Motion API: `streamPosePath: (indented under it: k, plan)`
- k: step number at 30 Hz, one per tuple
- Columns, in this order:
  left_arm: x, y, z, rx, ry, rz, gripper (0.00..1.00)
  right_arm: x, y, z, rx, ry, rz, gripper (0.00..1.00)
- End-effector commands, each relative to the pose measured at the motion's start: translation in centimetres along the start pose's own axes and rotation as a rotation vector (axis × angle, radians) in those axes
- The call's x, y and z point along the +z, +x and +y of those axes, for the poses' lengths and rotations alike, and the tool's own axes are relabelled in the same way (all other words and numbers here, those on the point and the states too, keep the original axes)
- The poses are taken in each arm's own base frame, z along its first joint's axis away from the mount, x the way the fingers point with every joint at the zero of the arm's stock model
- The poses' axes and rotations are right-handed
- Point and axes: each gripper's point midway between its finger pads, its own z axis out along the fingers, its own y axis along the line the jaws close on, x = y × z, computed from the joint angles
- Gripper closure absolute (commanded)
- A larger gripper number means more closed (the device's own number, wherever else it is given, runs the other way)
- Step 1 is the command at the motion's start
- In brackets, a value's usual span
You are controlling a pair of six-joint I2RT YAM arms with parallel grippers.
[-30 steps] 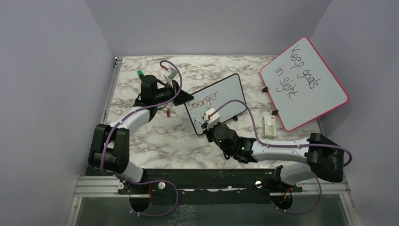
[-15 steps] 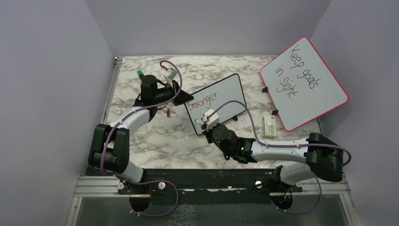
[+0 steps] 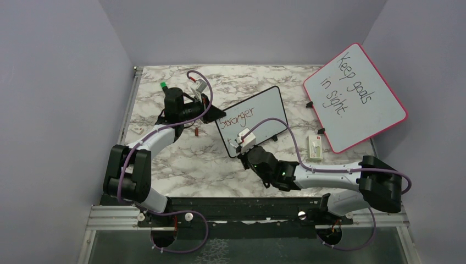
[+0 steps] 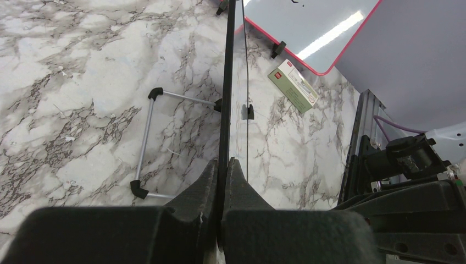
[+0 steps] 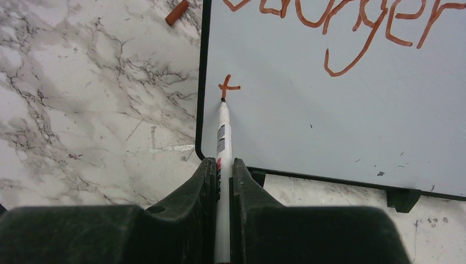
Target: Write a sentence on the whiteboard
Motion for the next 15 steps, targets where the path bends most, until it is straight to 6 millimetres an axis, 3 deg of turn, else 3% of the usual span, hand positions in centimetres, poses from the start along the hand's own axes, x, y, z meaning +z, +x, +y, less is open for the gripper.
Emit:
streamPosePath:
  k: [1,15]
  plan:
    - [0.0,3.0,2.5,-0.070,-0.109,0.068,1.00,-0.5,1.2,0.0,-0.008,-0.016,0.044,0.99]
    - [0.0,3.0,2.4,-0.070,-0.108,0.067,1.00,-1.1,0.5,-2.1,-0.011,0.085,0.009,0.99]
